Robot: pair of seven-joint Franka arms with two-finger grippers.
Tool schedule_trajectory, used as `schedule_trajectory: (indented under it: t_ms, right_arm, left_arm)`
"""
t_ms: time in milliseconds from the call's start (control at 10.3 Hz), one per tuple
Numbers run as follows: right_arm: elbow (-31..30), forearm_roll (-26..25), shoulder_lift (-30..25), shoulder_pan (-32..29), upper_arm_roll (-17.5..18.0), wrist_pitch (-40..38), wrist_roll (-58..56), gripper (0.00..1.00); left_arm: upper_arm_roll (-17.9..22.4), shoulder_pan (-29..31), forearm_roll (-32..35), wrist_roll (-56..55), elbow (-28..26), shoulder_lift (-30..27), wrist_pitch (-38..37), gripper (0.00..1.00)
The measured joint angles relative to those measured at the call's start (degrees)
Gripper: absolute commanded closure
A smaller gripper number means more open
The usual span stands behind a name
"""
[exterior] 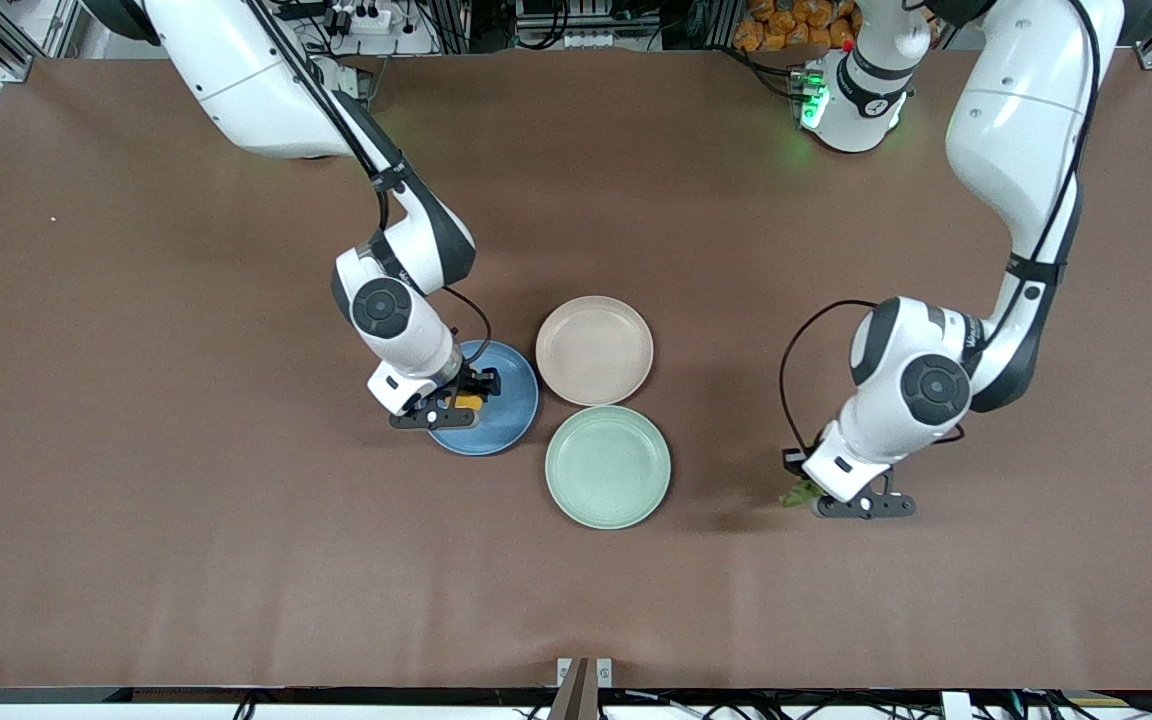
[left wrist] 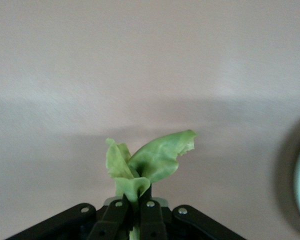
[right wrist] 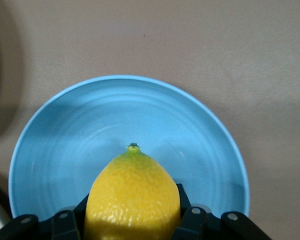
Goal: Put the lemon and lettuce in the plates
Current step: 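Carry the lemon onto the blue plate while the left gripper lifts lettuce, then open the right gripper over the blue plate while the left gripper moves lettuce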
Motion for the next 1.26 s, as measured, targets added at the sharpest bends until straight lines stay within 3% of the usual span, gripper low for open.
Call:
schedule_trajectory:
  t_ms: [97, 194, 677, 968, 1258]
  right_arm:
    - [0.4, -1.5, 0.8, 0.1, 0.0, 0.0, 1.6, 0.56]
    - [0.6, -2.0, 1.2, 0.1, 0.0, 0.0, 2.4, 0.01]
    - [3.0, -2.1, 1.5, 0.0, -0.2, -1.4, 6.0, 0.00]
    - [5.7, -2.1, 0.8, -1.3, -0.3, -6.1, 6.4, 0.00]
    - [6.3, 0.4, -3.9, -5.6, -0.3, -14.4, 0.1, 0.00]
  left_arm:
    - [-1.0, -1.1, 0.0, -3.2, -0.3, -1.3, -2.3, 1.00]
    - [-1.4, -2.8, 0.0, -6.5, -0.5, -2.3, -3.7, 1.00]
    - [-1.8, -12.8, 0.0, -22.4, -0.9, -3.3, -5.4, 1.00]
    - [-1.9, -19.9, 0.0, -31.6, -1.2, -3.3, -7.4, 1.00]
    - [-1.9, -26.4, 0.0, -40.3, -1.7, -3.2, -7.8, 1.00]
